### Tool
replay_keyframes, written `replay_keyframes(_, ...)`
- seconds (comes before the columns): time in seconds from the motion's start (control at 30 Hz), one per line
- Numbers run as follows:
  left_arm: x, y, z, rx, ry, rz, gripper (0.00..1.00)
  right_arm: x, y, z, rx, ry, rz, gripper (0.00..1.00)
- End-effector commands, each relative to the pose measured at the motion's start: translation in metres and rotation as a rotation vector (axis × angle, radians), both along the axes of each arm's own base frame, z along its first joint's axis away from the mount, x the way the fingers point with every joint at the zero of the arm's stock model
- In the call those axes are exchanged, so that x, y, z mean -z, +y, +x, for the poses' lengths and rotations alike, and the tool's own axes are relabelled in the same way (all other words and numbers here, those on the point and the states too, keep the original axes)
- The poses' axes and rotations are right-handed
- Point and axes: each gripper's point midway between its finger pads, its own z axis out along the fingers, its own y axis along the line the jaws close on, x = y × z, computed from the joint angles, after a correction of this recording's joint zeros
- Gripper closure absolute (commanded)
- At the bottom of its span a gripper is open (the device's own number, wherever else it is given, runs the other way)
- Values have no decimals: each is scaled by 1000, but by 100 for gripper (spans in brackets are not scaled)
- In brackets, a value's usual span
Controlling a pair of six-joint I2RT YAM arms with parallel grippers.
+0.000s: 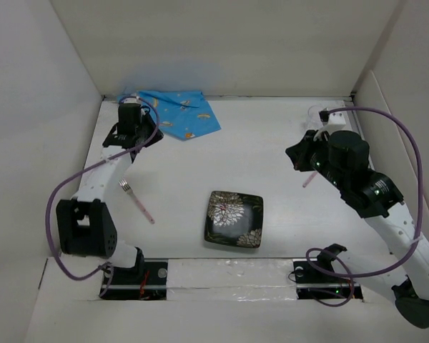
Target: Set the dinner table for one person
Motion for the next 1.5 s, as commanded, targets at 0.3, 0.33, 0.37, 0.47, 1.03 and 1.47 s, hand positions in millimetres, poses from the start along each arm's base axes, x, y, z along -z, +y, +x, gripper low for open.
replay_keyframes(0.3, 67, 10, 87, -209, 124, 30, 45, 5, -9, -12, -13, 6, -4, 46)
replay_keyframes(0.33, 85, 11, 92, -219, 161, 41, 44, 5, -9, -13, -14, 4, -5, 43)
replay_keyframes(0.37, 87, 7, 97, -223, 164, 35, 45, 5, -10, -13, -12, 3, -3, 40)
replay_keyframes(0.47, 108, 7, 108, -248, 193, 31, 45, 7, -6, -14, -26, 20, 3, 39)
replay_keyframes(1.03, 163, -16, 160, -229, 238, 9, 59, 26, 30, 1, -99, 112, 53, 39)
replay_keyframes(1.47, 29, -73, 109, 1, 8, 4, 100, 60, 37, 20, -64, 142, 21, 100)
